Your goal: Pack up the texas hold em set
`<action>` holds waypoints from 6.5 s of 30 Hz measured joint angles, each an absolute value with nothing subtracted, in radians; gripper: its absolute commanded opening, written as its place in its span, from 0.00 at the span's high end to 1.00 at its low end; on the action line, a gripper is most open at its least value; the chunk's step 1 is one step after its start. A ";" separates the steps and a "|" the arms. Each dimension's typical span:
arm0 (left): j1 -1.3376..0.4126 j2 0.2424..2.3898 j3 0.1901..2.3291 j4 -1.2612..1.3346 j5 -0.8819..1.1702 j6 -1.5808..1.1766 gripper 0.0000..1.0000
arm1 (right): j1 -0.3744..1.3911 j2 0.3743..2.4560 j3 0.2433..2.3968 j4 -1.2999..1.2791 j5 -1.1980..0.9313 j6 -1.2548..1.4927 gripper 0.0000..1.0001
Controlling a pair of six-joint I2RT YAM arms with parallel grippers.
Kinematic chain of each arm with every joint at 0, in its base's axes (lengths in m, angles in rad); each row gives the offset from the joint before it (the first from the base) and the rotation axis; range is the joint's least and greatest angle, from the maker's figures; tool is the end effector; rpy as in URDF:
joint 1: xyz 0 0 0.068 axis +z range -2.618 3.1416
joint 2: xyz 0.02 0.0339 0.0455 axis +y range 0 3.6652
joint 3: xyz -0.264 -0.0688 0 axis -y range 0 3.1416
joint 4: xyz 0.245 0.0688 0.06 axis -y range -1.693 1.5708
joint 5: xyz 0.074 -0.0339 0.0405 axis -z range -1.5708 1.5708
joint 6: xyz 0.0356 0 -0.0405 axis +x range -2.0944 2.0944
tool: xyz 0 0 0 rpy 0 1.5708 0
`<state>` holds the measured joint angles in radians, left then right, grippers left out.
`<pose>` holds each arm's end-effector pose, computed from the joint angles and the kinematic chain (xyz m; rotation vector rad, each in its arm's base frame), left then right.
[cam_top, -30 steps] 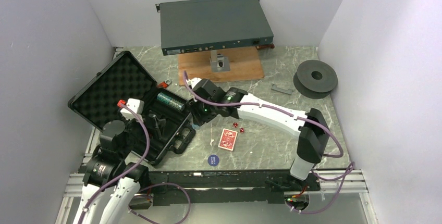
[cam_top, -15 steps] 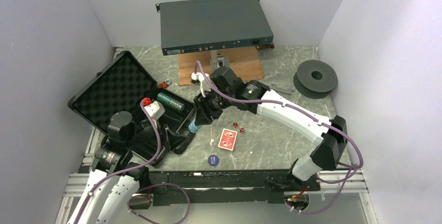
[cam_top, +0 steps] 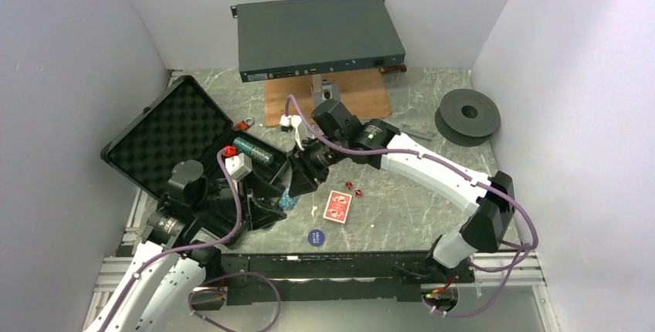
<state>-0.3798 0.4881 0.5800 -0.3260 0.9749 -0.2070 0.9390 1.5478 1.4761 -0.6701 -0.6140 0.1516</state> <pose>0.0975 -0.0706 0.2977 0.8757 1.6705 -1.2802 0.1834 0.2854 0.3501 -1.2601 2.1395 1.2278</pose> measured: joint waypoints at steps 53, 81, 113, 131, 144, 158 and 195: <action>-0.493 0.525 0.580 -0.366 0.941 -0.200 0.29 | 1.011 1.535 1.457 -0.614 -0.796 0.137 1.00; -0.499 0.508 0.584 -0.432 0.892 -0.176 0.42 | 1.034 1.567 1.457 -0.619 -0.783 0.123 1.00; -0.499 0.556 0.593 -0.488 0.632 -0.206 1.00 | 0.755 1.384 1.360 -0.559 -0.398 0.274 0.07; -0.497 0.880 0.685 -0.527 -0.112 -0.648 1.00 | 0.678 1.340 1.235 -0.477 -0.197 0.307 0.05; -0.456 1.210 0.991 -0.777 -0.508 -1.090 1.00 | 0.677 1.340 1.208 -0.461 -0.182 0.307 0.06; -0.312 1.407 1.051 -0.816 -0.485 -1.201 1.00 | 0.677 1.316 1.171 -0.448 -0.178 0.306 0.06; -0.213 1.693 1.114 -0.692 -0.413 -1.227 0.54 | 0.677 1.307 1.150 -0.439 -0.183 0.296 0.05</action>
